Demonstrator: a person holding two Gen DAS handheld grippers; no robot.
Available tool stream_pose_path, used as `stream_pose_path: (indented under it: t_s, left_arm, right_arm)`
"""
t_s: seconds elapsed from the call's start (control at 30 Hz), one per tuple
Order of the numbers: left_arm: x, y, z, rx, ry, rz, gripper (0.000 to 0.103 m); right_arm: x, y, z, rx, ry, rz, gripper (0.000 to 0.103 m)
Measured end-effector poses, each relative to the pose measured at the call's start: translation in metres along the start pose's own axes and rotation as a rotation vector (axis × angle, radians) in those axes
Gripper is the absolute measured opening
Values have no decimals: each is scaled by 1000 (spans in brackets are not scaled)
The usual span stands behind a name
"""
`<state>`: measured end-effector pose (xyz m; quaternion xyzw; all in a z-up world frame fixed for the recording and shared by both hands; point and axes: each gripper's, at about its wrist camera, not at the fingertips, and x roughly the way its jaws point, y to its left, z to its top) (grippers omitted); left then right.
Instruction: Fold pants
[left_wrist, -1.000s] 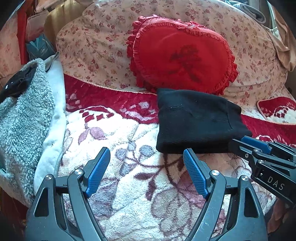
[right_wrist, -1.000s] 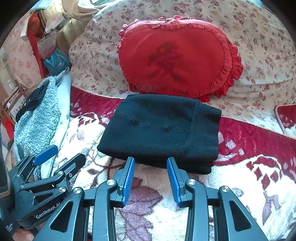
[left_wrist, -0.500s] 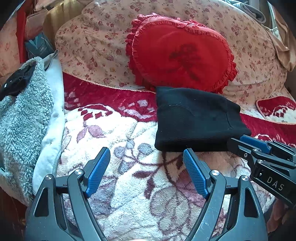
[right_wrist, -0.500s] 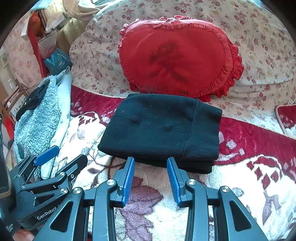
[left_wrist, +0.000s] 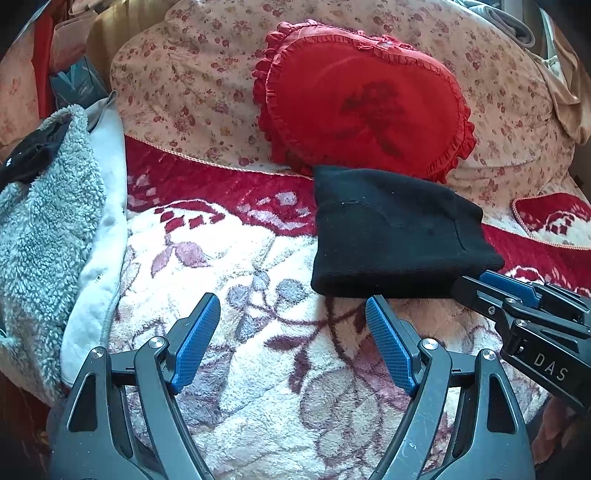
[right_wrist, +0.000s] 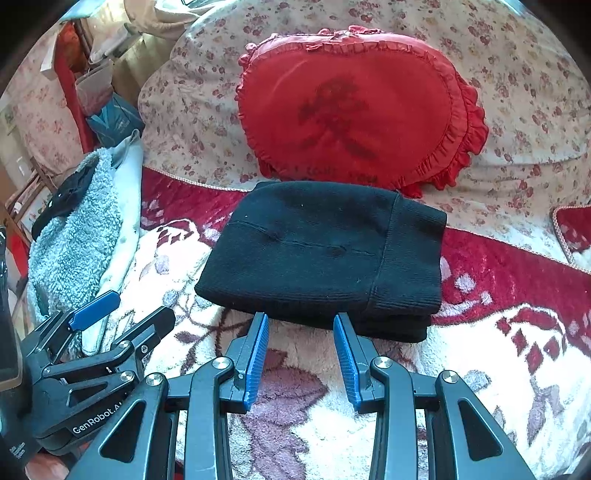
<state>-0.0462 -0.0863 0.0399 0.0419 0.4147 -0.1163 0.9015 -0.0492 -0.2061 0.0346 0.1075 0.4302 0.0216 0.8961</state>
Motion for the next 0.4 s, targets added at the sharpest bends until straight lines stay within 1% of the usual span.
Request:
stream_pose_path:
  t_s: [0.23,0.4]
  left_arm:
    - [3,2,-2,-4,2,-13,81]
    - [6,6,-2,-4,0,-2,81]
  right_arm:
    - [4,-2,-2,1,11,3,35]
    - [3,-5,-2,4,3,-2,35]
